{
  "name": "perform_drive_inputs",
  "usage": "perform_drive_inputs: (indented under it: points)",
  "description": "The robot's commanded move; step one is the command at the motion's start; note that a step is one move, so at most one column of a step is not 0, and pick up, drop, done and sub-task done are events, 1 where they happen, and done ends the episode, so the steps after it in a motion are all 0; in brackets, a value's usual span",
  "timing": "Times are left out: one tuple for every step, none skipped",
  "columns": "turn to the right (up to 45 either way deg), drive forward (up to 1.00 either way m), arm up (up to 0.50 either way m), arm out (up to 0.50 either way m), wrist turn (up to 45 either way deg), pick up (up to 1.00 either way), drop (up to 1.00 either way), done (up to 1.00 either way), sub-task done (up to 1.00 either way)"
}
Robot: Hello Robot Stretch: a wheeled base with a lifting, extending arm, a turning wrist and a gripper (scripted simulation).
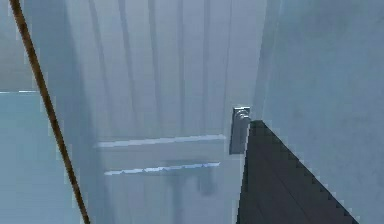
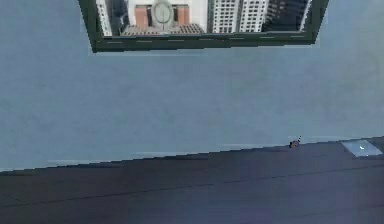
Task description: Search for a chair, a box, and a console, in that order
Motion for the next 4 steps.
perform_drive_inputs:
  points:
    - [45.0,0.00,0.00,0.00,0.0,0.00,0.00,0.00,0.00]
    - [42.0,0.00,0.00,0.00,0.0,0.00,0.00,0.00,0.00]
    - [0.0,0.20,0.00,0.00,0.0,0.00,0.00,0.00,0.00]
    - [-45.0,0.00,0.00,0.00,0.0,0.00,0.00,0.00,0.00]
